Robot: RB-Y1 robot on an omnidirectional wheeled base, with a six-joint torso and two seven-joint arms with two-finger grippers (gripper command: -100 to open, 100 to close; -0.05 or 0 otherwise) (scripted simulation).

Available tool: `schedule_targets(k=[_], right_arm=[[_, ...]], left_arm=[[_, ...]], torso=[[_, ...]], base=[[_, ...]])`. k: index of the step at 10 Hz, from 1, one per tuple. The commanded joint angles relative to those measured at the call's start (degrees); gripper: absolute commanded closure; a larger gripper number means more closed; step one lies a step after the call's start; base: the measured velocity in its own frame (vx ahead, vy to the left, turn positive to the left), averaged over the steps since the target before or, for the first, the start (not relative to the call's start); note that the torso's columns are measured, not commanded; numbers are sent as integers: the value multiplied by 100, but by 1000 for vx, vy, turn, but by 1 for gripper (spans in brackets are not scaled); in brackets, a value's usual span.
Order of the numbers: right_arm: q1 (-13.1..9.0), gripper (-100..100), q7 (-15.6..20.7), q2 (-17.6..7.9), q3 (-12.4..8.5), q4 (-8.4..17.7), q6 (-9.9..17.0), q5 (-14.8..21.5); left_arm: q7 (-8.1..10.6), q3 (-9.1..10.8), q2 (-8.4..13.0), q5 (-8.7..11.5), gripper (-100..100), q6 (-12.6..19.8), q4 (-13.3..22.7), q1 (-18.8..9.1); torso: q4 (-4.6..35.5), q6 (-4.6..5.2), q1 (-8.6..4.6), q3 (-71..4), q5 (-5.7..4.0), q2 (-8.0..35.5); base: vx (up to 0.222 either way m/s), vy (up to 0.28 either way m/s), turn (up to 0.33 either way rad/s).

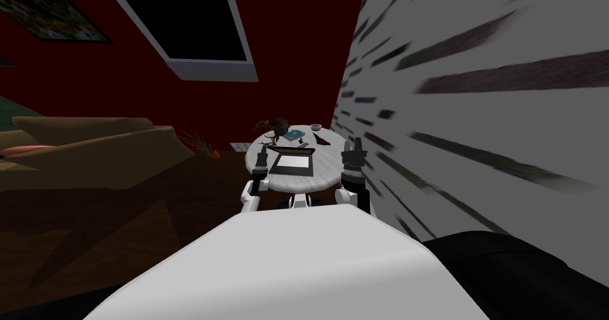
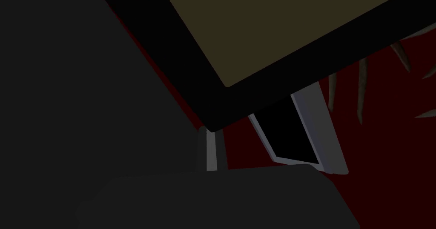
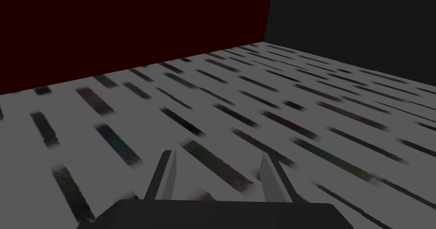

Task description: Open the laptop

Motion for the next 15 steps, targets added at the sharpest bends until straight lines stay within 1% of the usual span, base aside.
schedule_targets(k=[1, 2, 3, 4, 6, 7, 11, 12, 14, 15], right_arm=[[-1, 0, 0, 0, 0, 0, 0, 0], [-1, 0, 0, 0, 0, 0, 0, 0], [0, 0, 0, 0, 0, 0, 0, 0], [-1, 0, 0, 0, 1, 0, 0, 0], [-1, 0, 0, 0, 0, 0, 0, 0], [0, 0, 0, 0, 0, 0, 0, 0], [-1, 0, 0, 0, 0, 0, 0, 0], [-1, 0, 0, 0, 0, 0, 0, 0], [-1, 0, 0, 0, 1, 0, 0, 0], [-1, 0, 0, 1, 1, 0, 0, 0]], left_arm=[[-19, -12, -38, -8, 100, -244, 163, 82], [-63, 14, -119, 17, 100, -496, 148, 294], [-63, 14, -119, 17, 100, -578, 148, 339], [-63, 14, -119, 17, 100, -719, 148, 339], [-63, 14, -119, 17, 100, -719, 148, 339], [-63, 14, -119, 17, 100, -719, 148, 339], [-63, 14, -119, 17, 100, -719, 148, 339], [-79, 99, -54, 81, 100, -911, 112, 295], [-98, 148, -44, 116, 100, -1097, 249, 385], [-98, 148, -44, 116, 100, -1097, 249, 385]], torso=[[-6, 6, 6, 1, 7, -12], [-5, 10, 4, -1, 9, -14], [-14, 1, 10, -9, 10, -33], [-45, 2, 25, -9, 35, -54], [-55, 12, 41, -7, 55, -63], [-45, 9, 27, -4, 45, -47], [-62, 9, 26, 0, 55, -56], [-56, 8, 30, 1, 53, -56], [-47, 13, 46, -18, 46, -87], [-68, 14, 63, -22, 64, -111]], base=[[-8, 0, 3], [43, -1, -4], [56, -7, 7], [25, -6, 9], [0, 0, 0], [0, 0, 0], [-2, -1, 0], [5, -11, -9], [20, -15, -31], [21, -13, -9]])
